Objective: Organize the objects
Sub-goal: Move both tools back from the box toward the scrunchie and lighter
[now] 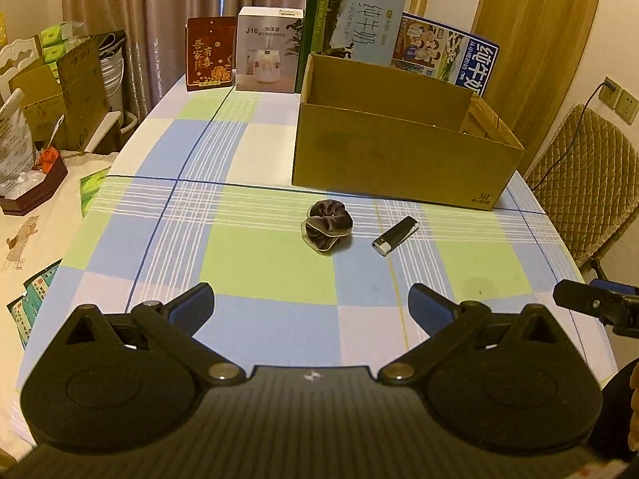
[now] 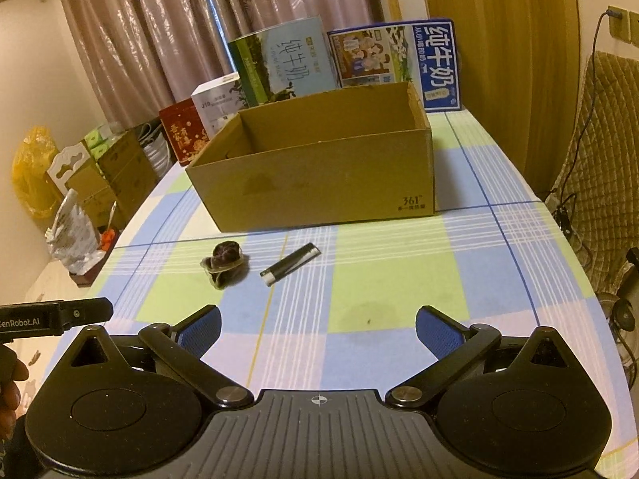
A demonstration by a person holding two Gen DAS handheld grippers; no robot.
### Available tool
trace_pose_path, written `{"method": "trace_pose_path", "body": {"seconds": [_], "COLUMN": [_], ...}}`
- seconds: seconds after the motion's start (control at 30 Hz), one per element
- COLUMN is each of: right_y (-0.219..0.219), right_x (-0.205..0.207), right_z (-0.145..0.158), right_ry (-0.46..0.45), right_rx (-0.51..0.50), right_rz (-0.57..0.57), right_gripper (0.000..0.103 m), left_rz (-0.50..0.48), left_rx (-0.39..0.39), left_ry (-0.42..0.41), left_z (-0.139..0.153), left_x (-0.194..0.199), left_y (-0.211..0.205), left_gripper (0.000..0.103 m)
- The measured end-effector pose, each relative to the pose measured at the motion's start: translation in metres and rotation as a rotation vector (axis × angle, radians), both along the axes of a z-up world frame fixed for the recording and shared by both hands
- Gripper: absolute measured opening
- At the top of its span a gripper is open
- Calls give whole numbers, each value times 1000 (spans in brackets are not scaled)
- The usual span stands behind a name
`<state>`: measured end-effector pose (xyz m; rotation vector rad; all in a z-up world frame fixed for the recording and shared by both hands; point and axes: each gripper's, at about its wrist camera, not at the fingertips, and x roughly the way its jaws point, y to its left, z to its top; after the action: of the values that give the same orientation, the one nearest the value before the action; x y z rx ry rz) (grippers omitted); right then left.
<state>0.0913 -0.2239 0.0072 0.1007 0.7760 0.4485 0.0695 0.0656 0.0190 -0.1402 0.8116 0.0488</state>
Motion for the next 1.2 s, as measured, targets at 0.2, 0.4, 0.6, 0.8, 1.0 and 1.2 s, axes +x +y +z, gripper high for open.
{"method": "trace_pose_path", "body": {"seconds": [0.2,0.4,0.6,0.8,1.0,1.2], "right_y": [0,0,0,0,0,0], "right_x": [0,-1,-1,-1,-1,1], "right_z": [0,-1,-1,-2,-4,-6], "right_ry": [1,-1,-1,-1,2,8], "right_rx": [0,0,-2,-2,-4,-6], "right_rz": [1,0,1,0,1,2], "right_gripper": [101,101,101,101,101,101], "left_rz": [-4,-5,-9,-10,-14,-19], "left_rx": [-1,-4,-9,-9,-10,-7], "left_ry": [-1,-4,-3,-1,-1,3], "left_z": [0,1,2,1,1,-1], "left_x": [-1,0,1,2,2,4], "left_y": [-1,-1,-2,-1,-2,-2], "left_gripper": [102,102,102,102,102,102]}}
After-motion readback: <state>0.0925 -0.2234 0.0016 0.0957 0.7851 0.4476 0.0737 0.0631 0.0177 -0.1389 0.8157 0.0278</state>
